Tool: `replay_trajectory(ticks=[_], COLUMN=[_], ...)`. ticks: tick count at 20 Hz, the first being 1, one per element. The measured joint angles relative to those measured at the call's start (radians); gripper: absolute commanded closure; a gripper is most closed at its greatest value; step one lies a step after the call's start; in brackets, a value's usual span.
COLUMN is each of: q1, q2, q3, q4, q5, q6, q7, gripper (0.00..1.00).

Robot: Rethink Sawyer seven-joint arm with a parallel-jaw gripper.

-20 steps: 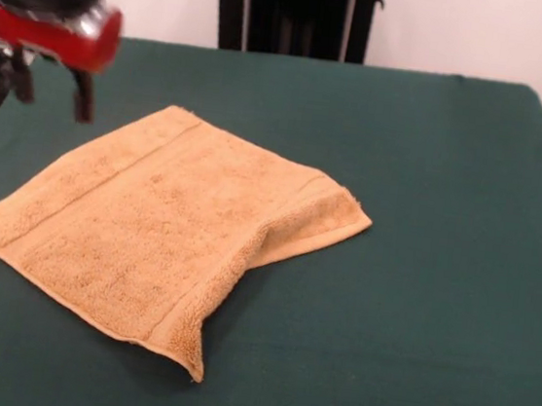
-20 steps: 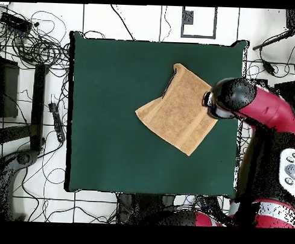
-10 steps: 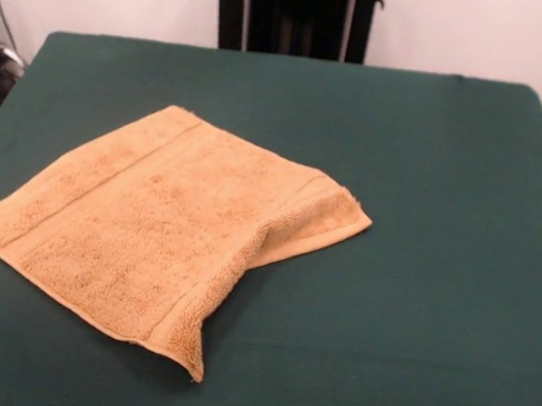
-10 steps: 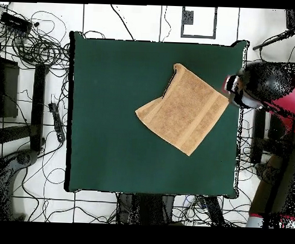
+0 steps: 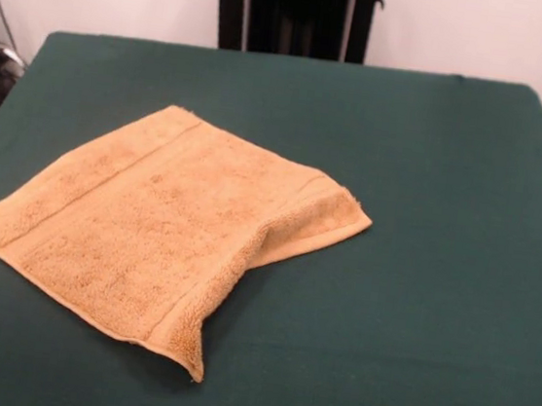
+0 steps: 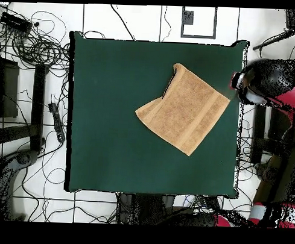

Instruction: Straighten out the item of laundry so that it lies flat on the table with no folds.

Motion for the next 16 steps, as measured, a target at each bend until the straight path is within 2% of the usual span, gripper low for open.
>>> replay_trajectory(ticks=[6,16], q1=[-0.017,-0.048], q2=[0.134,0.304], q3=[0.026,0.06], q4=[-0.084,-0.132], q5=[-0.017,-0.072], q6=[-0.004,-0.056], q7=[0.0,0.0], gripper=[0.0,0.0])
